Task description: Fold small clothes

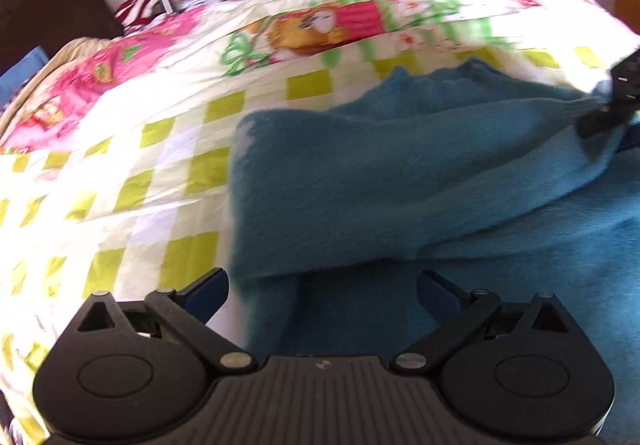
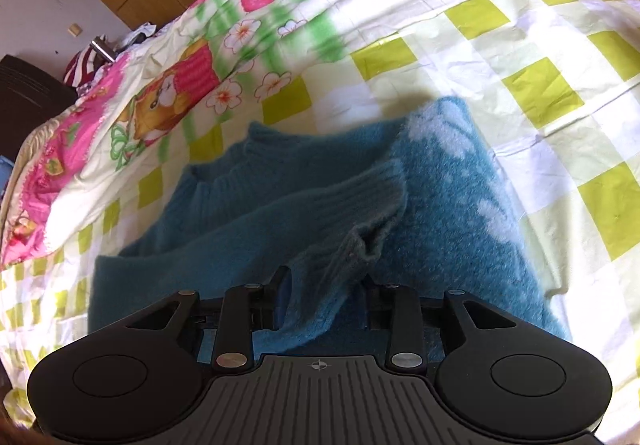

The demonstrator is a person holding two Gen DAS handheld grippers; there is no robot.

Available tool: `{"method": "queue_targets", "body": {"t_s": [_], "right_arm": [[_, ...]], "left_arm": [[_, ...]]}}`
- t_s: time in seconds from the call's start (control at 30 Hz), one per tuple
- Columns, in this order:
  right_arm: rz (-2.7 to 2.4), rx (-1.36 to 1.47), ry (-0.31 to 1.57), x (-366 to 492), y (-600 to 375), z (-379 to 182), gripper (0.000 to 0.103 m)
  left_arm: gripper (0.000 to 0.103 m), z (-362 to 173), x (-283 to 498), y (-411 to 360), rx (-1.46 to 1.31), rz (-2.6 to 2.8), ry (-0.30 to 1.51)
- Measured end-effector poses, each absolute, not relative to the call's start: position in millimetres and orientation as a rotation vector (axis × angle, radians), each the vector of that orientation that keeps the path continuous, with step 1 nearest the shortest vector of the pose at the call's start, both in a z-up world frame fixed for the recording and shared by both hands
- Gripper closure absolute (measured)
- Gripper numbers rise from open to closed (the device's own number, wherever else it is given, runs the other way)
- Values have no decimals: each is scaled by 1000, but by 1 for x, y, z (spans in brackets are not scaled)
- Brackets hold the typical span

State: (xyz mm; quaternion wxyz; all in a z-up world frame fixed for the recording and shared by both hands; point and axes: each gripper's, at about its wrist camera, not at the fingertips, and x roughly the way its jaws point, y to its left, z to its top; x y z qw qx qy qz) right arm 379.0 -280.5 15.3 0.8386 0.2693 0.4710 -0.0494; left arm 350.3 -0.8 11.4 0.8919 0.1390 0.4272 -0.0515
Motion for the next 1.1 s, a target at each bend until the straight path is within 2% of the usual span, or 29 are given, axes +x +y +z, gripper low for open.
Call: {"method": "queue_targets", "body": {"t_s": [0.2, 0.4, 0.43, 0.63, 0.67, 0.87, 0.97, 1.1], "right_arm": [[-136, 447, 990, 371, -265, 17, 72], [-138, 380, 996, 376, -262, 24, 72], [-156, 359, 1006, 379, -260, 23, 77], [-167, 279, 1052, 383, -254, 25, 77], [-160, 226, 1052, 378, -249, 32, 73], [-34, -85, 929, 352, -208, 87, 69], [238, -79, 899, 393, -169, 89, 55], [454, -69, 939, 465, -108, 63, 54]], "left_arm": [[0, 3, 363, 55, 173, 106, 936], [0, 4, 360, 51, 239, 105, 900], [0, 4, 359, 51, 241, 106, 903], [0, 0, 339, 65, 236, 114, 903], [0, 1, 341, 68, 216, 111, 912], [0, 11, 331, 60, 219, 88, 859], [0, 12, 326, 54, 253, 81, 825], [0, 8, 323, 57, 214, 55, 831]]}}
